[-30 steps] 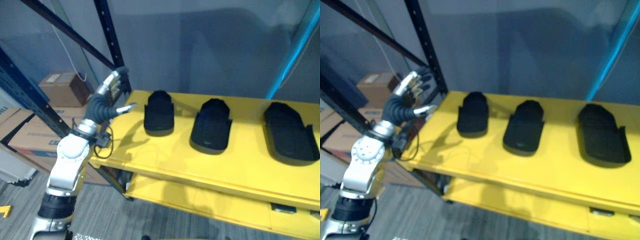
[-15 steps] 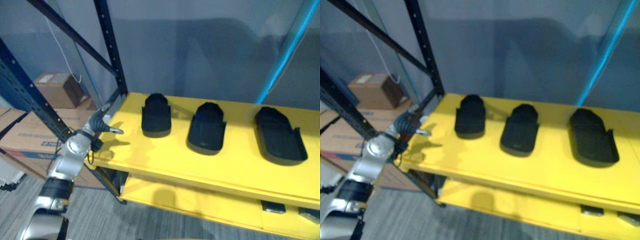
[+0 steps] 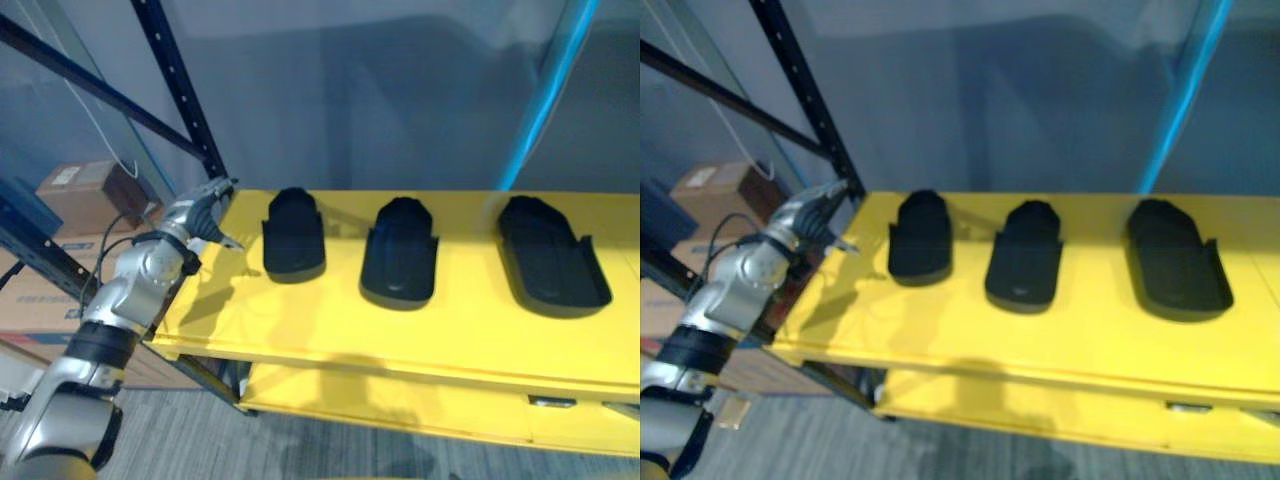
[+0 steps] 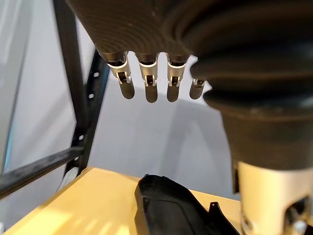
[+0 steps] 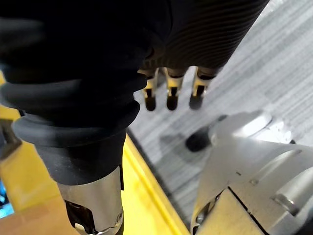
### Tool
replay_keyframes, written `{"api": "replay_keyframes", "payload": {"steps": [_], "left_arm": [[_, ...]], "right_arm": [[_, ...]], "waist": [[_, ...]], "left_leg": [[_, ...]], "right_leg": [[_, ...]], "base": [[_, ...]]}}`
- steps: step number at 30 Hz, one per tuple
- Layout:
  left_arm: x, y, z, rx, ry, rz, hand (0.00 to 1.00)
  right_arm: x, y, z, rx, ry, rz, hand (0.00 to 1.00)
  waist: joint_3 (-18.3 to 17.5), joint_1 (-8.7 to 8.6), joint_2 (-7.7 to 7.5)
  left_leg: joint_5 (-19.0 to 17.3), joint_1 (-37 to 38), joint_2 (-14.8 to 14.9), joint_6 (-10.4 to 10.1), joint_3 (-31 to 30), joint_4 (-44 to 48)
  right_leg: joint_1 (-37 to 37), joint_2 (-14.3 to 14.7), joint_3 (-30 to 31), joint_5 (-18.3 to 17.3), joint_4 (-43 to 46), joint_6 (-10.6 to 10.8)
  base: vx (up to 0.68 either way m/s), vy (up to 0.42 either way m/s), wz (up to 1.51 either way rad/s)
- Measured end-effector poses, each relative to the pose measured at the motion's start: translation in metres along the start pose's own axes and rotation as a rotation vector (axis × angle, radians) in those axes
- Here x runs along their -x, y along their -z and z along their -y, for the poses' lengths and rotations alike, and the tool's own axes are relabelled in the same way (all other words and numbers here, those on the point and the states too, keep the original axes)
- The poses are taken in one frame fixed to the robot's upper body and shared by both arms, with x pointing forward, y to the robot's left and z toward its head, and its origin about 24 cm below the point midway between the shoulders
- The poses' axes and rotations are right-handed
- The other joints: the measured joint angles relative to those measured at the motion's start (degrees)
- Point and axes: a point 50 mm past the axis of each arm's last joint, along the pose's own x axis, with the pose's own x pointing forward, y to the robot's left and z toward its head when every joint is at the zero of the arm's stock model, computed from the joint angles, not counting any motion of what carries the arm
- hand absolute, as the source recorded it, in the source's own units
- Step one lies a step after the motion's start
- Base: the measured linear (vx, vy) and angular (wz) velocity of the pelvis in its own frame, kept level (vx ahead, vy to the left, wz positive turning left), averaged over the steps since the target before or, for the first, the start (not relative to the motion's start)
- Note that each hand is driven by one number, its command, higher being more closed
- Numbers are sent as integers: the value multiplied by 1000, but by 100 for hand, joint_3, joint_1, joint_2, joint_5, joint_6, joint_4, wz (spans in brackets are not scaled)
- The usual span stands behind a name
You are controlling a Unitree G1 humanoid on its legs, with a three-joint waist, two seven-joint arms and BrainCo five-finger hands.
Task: Walk over and take plastic housings, then place them on the shelf
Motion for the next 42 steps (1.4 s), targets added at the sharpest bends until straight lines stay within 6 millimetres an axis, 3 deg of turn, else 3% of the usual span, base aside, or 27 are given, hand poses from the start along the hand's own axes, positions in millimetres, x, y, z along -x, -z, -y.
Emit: {"api": "replay_keyframes", "payload": {"steps": [7, 10, 24, 42], "left_arm": [[0, 7, 6, 81, -6, -56, 0], [0, 21, 27, -11, -59, -145, 0], [-3, 30, 35, -179, -118, -217, 0], [-3, 30, 50, -342, 2, -186, 0]], "right_arm": [[0, 0, 3, 15, 3, 3, 0], [0, 0, 2, 22, -11, 4, 0], [-1, -9, -4, 74, -33, 28, 0], [-1, -20, -1, 187, -44, 61, 0]], "waist": [[27, -66, 3], [65, -151, -44], [325, -472, 62], [431, -553, 256]], "left_leg": [[-26, 52, 14, -4, 94, -1], [-76, 18, 28, -50, 242, 1], [-77, -148, 42, -52, 277, 9], [-76, -37, 43, -51, 339, 31]], "right_leg": [[-27, 10, 116, -10, 1, -15], [-157, 27, 270, 10, 5, 16], [-382, 49, 339, -6, 59, -11], [-371, 49, 455, -11, 146, -21]], "base": [[-10, 0, -9], [79, 12, -24], [13, -3, -2], [0, 1, -2]]}}
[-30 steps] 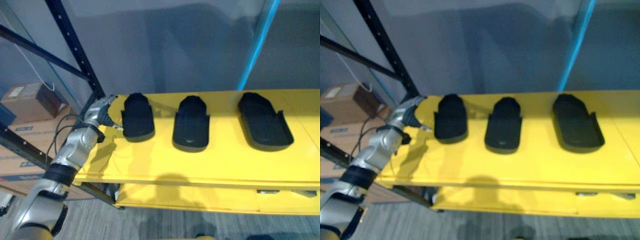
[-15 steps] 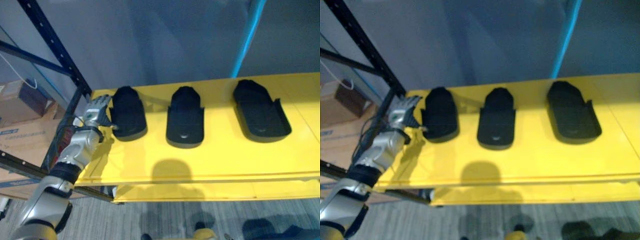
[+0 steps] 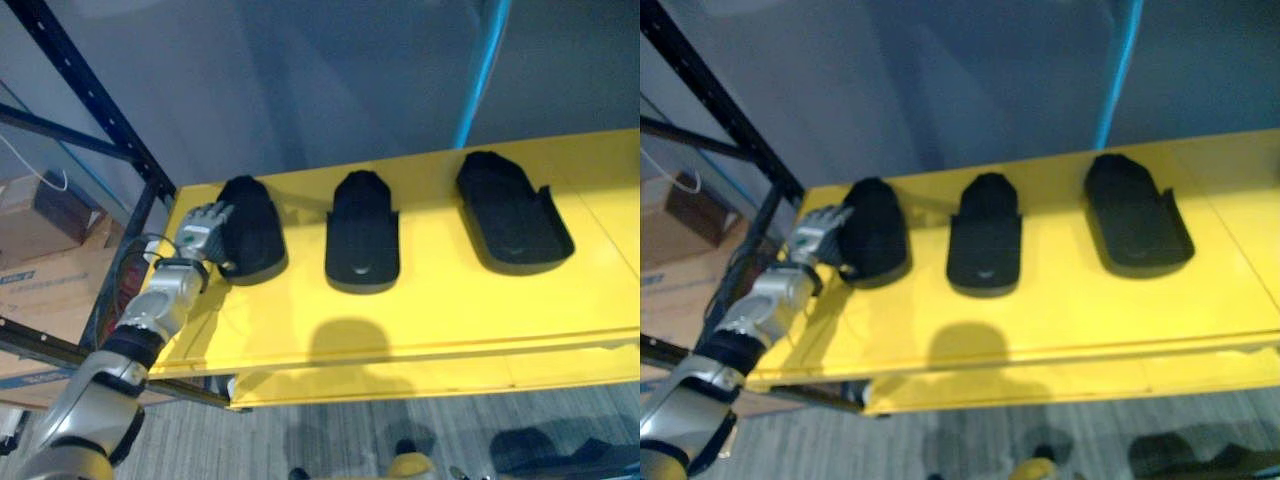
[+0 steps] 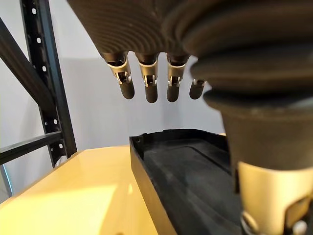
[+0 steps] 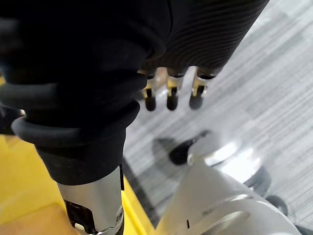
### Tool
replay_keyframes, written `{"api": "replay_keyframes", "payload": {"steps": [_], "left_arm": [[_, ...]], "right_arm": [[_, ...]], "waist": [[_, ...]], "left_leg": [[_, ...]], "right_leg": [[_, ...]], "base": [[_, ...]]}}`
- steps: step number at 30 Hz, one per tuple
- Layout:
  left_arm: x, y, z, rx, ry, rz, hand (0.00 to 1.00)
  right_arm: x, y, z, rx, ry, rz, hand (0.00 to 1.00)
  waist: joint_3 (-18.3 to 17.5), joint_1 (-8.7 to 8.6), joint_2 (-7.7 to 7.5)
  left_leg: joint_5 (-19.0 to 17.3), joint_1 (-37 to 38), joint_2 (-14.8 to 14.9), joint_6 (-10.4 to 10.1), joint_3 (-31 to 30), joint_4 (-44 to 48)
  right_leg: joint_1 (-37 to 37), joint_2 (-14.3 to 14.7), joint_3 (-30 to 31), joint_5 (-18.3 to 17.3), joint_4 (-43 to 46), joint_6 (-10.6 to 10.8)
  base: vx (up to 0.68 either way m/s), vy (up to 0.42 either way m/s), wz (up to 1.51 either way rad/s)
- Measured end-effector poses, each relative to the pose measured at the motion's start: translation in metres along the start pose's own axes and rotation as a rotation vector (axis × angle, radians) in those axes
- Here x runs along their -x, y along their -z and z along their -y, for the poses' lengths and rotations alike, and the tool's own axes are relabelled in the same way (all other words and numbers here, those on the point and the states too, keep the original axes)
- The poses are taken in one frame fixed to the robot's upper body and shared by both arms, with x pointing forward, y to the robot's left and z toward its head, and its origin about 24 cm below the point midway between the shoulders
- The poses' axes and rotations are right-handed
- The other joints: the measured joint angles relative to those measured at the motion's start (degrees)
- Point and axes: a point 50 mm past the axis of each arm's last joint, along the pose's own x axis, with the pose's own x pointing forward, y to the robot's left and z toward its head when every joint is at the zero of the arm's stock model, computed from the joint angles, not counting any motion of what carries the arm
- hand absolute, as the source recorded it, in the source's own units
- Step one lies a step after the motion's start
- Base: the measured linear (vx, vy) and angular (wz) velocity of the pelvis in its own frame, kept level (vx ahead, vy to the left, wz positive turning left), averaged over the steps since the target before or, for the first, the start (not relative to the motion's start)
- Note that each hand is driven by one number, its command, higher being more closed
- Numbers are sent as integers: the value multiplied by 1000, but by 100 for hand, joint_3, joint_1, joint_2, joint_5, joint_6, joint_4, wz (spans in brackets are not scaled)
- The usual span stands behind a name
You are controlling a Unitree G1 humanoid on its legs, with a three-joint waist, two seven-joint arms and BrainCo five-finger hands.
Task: Walk over and take plastic housings, then place them on the shelf
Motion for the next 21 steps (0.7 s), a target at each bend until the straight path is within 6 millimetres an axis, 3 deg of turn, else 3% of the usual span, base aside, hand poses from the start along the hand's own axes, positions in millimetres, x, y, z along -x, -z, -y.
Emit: {"api": "replay_keyframes", "payload": {"steps": [9, 21], "left_arm": [[0, -1, 2, -94, 35, 25, 0], [4, 18, 4, -201, 113, -5, 0]], "right_arm": [[0, -1, 1, 6, -3, -1, 0], [0, -1, 2, 7, -2, -2, 0]], "waist": [[26, -1, 57], [37, -81, 77]], "left_leg": [[1, 0, 3, 1, -15, -19], [1, 0, 6, 1, -14, 0]], "right_leg": [[-5, 0, -4, 7, 10, 17], [-4, 5, 0, 6, 10, 16]], "base": [[0, 0, 0], [0, 0, 0]]}}
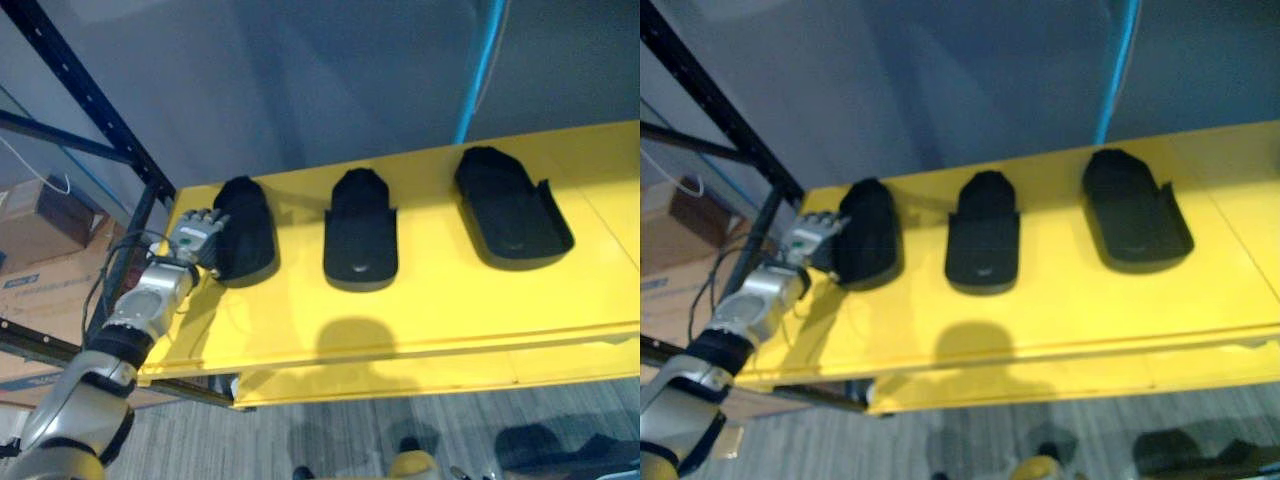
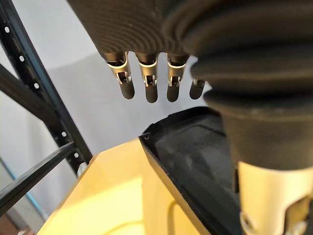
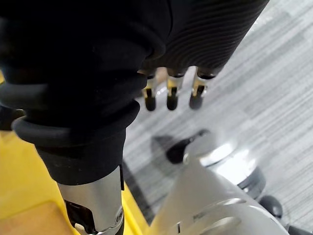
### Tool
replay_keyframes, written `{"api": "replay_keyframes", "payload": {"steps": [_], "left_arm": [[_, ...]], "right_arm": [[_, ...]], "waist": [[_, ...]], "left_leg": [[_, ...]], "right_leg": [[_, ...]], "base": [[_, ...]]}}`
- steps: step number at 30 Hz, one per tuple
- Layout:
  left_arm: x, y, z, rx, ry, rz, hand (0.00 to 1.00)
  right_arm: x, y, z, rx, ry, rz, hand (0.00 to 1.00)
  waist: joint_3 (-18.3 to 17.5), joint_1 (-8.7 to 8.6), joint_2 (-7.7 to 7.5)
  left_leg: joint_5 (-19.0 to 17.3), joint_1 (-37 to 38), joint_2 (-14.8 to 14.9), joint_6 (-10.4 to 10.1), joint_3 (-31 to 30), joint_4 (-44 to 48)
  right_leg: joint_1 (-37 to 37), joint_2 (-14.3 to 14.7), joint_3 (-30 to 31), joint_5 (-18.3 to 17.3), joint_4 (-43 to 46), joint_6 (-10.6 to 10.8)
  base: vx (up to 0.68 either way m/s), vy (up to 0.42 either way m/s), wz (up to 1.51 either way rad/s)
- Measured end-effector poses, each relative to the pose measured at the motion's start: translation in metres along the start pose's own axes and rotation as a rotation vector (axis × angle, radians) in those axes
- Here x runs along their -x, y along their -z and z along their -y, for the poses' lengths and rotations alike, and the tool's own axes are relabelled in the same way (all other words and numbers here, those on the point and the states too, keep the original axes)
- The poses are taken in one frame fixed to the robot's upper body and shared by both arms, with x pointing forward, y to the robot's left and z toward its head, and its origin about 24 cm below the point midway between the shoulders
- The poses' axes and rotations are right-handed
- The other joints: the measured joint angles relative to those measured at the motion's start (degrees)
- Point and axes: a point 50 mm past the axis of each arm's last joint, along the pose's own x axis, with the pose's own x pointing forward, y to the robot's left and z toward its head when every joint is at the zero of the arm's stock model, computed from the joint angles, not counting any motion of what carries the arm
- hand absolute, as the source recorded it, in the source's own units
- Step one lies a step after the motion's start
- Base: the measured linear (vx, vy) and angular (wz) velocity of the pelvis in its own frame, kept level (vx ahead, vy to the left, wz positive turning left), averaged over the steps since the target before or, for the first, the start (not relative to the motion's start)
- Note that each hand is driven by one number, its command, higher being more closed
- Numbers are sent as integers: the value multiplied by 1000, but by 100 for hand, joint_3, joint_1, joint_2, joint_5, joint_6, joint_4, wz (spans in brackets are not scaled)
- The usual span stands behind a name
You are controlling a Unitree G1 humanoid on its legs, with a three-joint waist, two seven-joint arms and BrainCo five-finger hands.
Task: Walk over and take plastic housings, then place them on the shelf
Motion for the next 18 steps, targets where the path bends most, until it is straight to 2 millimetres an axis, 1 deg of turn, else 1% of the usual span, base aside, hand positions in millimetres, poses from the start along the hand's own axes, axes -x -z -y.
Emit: {"api": "replay_keyframes", "payload": {"steps": [10, 18], "left_arm": [[1, 5, 6, -5, 22, -22, 0], [1, 5, 7, -42, 24, -18, 0]], "right_arm": [[0, -1, 2, 3, 5, 2, 0], [0, -1, 4, 5, 8, -7, 0]], "waist": [[13, -3, 25], [27, -3, 52]], "left_leg": [[0, 2, 1, 0, 5, 0], [0, 6, 6, 0, 24, 0]], "right_leg": [[2, 2, 6, 0, 1, 0], [-2, 6, 33, 0, 21, 0]], "base": [[0, 0, 0], [0, 0, 0]]}}
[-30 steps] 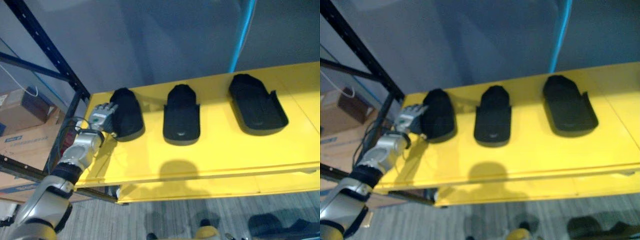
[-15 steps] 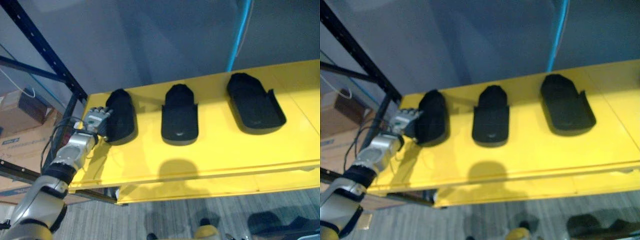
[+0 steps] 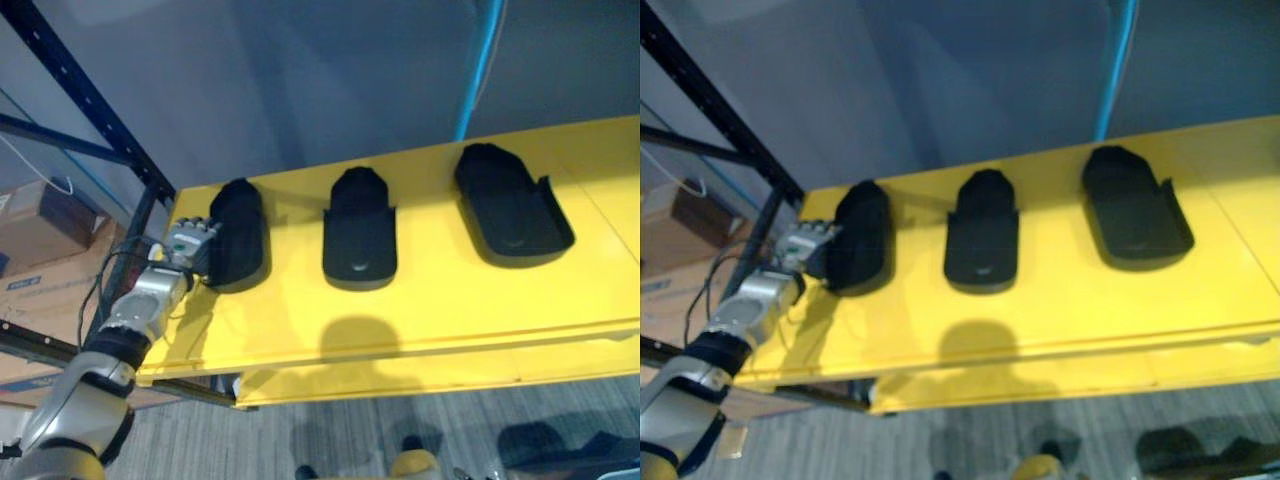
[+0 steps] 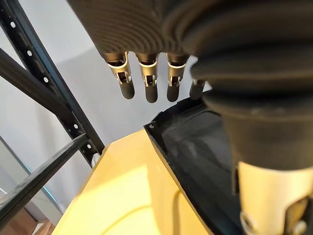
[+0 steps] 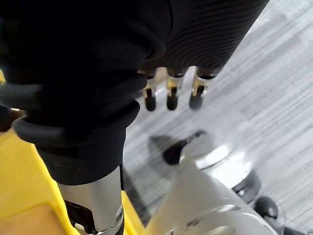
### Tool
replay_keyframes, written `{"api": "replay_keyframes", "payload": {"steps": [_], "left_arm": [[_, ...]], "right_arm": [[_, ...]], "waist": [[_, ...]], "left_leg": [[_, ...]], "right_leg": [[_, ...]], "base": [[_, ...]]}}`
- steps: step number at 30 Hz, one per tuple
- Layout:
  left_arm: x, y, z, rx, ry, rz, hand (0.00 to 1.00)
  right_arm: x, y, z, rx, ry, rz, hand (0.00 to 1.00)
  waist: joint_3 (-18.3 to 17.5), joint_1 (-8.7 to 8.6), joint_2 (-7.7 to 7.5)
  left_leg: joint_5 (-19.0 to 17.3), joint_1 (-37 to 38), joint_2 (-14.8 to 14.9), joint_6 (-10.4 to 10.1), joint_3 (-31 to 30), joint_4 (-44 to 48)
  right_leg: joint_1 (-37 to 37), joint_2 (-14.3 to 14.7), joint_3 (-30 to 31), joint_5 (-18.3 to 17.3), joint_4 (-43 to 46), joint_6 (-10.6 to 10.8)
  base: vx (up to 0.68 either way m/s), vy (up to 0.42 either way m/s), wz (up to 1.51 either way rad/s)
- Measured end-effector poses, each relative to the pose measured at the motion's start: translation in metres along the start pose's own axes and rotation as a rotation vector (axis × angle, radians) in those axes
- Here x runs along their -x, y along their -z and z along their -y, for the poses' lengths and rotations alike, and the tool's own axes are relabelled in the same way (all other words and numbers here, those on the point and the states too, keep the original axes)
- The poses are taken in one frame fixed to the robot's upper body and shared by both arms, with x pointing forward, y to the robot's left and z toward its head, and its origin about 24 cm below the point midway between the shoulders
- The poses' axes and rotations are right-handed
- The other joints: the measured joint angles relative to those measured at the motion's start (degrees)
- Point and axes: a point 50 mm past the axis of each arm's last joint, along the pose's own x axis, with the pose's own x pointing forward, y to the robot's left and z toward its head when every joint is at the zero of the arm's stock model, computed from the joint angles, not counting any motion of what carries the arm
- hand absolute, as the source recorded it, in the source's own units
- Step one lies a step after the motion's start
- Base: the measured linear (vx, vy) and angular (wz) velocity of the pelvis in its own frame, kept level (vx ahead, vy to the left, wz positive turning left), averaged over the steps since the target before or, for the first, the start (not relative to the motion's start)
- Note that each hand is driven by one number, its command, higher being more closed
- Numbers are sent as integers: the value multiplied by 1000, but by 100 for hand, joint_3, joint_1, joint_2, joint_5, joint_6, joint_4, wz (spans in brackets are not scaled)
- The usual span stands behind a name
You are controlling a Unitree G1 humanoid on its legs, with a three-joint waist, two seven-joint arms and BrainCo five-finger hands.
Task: Walk over and take plastic housings, then place them on the shelf
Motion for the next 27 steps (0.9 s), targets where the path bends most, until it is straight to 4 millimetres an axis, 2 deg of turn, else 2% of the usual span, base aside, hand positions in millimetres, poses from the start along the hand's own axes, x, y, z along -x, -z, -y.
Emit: {"api": "replay_keyframes", "payload": {"steps": [27], "left_arm": [[5, 16, 15, -34, 47, -80, 0]], "right_arm": [[0, 2, 0, 27, -4, -11, 0]], "waist": [[6, -8, 13]], "left_leg": [[0, 12, 0, 0, 52, 1]], "right_leg": [[-83, 2, 95, 0, 82, 0]], "base": [[-1, 0, -1]]}}
